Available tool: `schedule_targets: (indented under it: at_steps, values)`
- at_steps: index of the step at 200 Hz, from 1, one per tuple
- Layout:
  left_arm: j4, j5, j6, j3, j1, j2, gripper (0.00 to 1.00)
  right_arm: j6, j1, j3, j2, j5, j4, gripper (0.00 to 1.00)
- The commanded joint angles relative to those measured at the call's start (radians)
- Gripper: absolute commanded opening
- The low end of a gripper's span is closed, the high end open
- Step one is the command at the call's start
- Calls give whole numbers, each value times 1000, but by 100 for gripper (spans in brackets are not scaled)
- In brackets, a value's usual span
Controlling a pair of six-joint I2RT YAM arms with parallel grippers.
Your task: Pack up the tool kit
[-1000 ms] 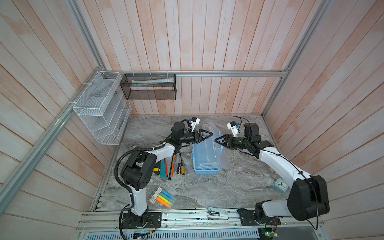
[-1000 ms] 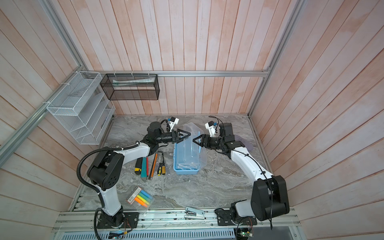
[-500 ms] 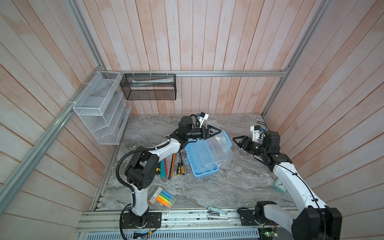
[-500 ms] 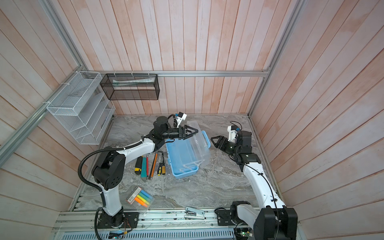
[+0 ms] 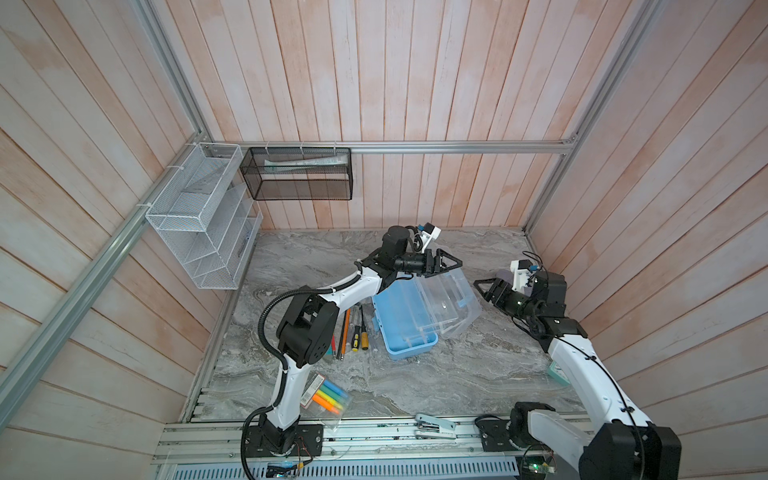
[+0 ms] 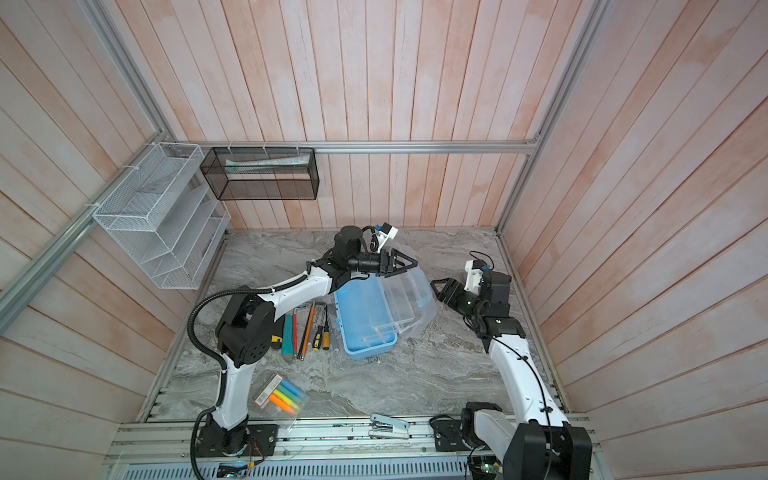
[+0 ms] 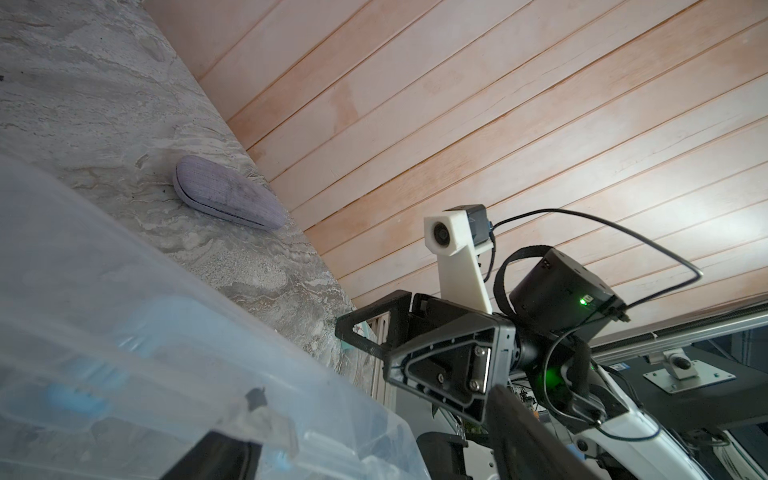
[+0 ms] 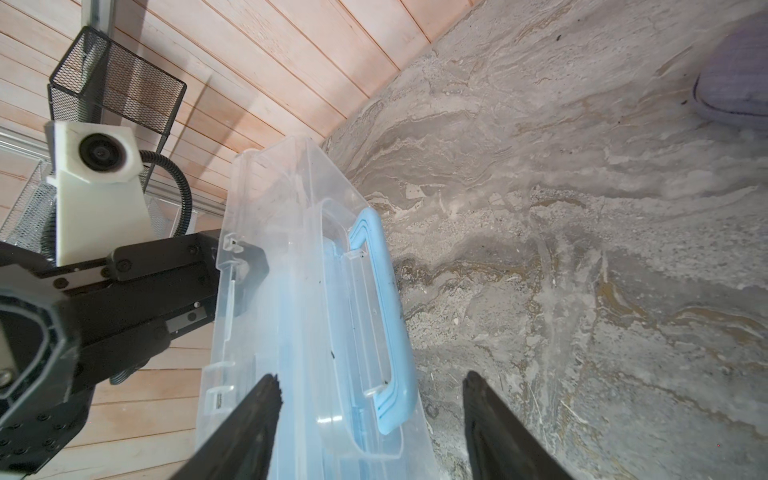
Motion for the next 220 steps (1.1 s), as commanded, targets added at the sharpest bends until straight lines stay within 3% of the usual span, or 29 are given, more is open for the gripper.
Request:
schedule_targets:
  at_steps: [1,53,86,107,175,199,220]
  values:
    - [-2,24,41,85,-11,34,85,4,-10,-2,-2,-3,39,69]
    - [-90,34,79,209,-18,96,85,40,-54,-14,-8,23,75,69]
    - [-138,50,107,244,-19,107,94,41,-60,-29,-11,26,80,69]
    - [-162,48,126,234,-19,99,100,49,-60,-32,-20,29,80,69]
    - [-256,-28,228,137,7,6,100,39,-61,-24,-67,48,41,68]
    - [-262,-95,257,56,33,-77,100,1,-44,7,-80,61,5,67]
    - [-350,-280,324,-48,56,-188,100,-36,35,49,-85,148,-27,66]
